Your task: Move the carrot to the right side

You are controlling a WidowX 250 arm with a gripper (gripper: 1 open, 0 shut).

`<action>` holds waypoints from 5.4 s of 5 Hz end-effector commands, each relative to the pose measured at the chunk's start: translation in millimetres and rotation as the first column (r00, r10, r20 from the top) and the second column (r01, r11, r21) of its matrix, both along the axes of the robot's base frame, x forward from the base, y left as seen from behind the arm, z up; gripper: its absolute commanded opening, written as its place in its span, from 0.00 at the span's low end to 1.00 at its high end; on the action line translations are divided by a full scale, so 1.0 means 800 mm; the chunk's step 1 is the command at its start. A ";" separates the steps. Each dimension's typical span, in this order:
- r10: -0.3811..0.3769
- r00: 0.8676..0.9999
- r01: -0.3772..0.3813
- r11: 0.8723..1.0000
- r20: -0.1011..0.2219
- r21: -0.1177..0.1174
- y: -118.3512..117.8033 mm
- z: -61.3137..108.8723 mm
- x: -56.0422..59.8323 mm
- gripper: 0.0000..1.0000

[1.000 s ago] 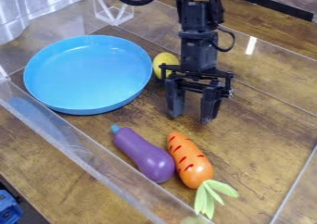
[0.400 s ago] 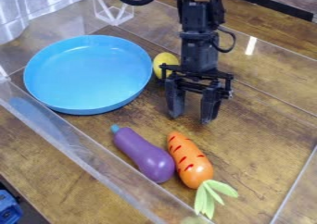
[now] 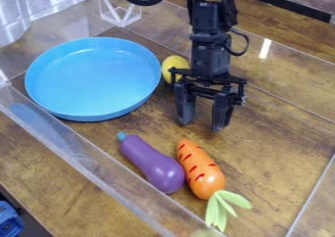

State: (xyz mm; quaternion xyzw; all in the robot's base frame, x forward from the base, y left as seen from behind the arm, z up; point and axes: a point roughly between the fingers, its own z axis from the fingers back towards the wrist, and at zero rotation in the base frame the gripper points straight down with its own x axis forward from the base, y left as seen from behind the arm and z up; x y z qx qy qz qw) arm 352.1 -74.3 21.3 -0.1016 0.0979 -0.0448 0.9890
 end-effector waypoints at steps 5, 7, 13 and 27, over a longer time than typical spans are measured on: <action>-0.077 0.995 0.076 0.997 0.063 0.009 -0.018 -0.001 -0.001 0.00; -0.090 0.993 0.089 0.996 0.070 0.014 -0.019 -0.005 -0.001 0.00; -0.129 0.988 0.128 0.992 0.087 0.019 -0.027 -0.011 -0.014 0.00; -0.210 0.974 0.210 0.978 0.089 0.005 -0.036 -0.017 -0.050 0.00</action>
